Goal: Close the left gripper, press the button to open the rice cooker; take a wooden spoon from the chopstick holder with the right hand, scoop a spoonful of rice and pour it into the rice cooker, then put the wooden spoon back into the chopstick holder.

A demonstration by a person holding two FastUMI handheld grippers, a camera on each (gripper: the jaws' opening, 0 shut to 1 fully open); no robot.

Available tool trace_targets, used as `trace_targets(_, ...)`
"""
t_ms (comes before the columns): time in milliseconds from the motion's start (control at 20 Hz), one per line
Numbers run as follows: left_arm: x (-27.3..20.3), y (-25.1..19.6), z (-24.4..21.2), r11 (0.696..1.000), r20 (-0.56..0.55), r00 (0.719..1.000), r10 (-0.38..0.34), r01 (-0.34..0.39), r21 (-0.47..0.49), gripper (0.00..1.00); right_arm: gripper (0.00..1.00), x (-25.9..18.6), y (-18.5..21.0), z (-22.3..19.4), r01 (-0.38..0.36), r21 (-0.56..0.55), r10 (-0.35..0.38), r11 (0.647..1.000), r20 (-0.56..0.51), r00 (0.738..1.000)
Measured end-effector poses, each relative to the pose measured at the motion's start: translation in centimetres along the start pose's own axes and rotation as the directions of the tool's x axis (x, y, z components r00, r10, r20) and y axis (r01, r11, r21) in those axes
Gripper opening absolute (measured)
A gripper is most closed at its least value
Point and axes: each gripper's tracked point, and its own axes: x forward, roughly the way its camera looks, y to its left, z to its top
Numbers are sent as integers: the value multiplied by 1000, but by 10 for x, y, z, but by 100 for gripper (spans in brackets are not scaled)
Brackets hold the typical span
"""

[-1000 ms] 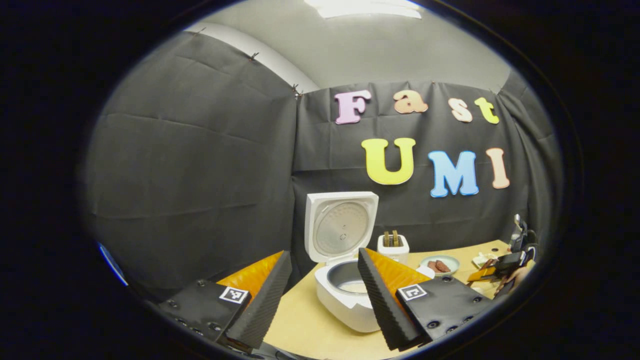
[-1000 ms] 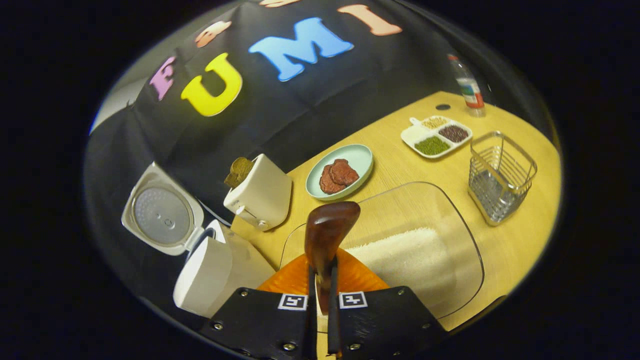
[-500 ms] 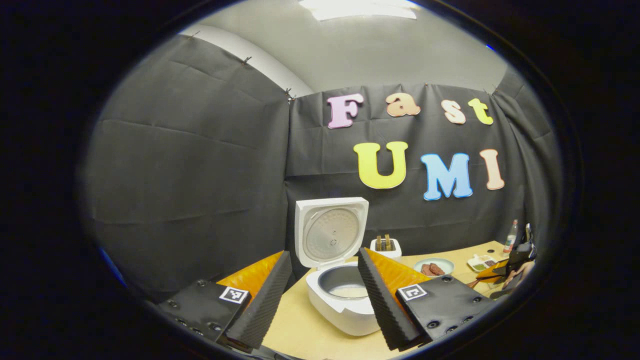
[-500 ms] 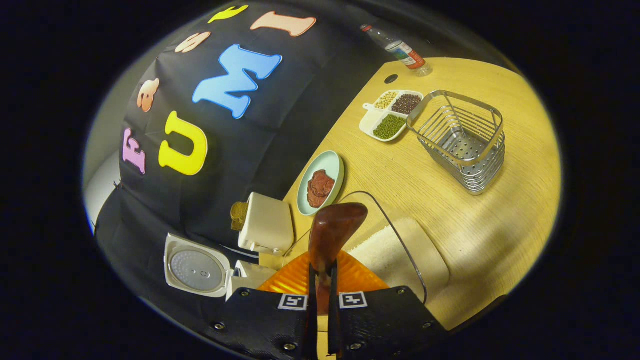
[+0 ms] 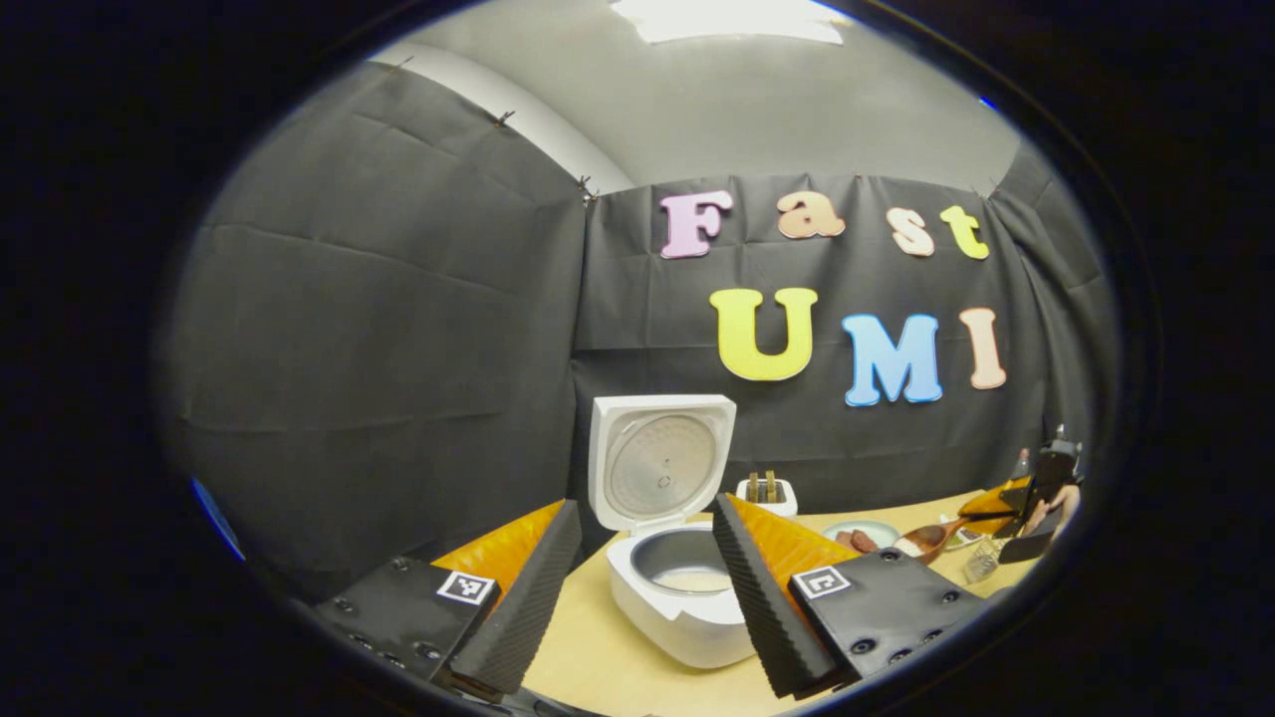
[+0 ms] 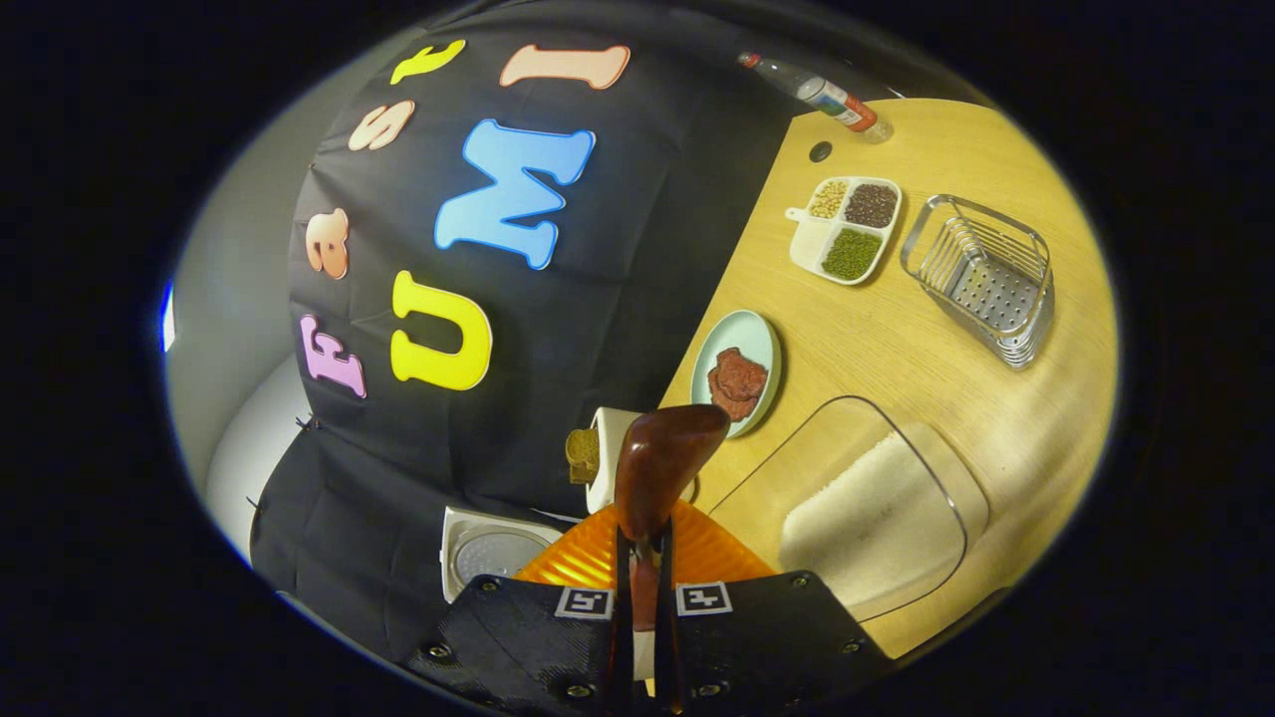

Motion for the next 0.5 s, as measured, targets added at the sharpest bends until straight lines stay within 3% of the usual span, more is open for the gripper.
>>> trace_targets(100,-3,8,-2,1000,-3,1000,15,-15,4,97,9,5,21,-5,-33,-8,33,999,-10,999)
trace_targets(300,-9,28,-8,999,-16,999,48,-49,-6,93,8,22,58,-23,-86,-42,84,995,-38,996)
trace_targets(500,-16,48,-16,996,-33,995,89,-89,-15,97,8,45,88,-46,-123,-94,116,988,-75,990)
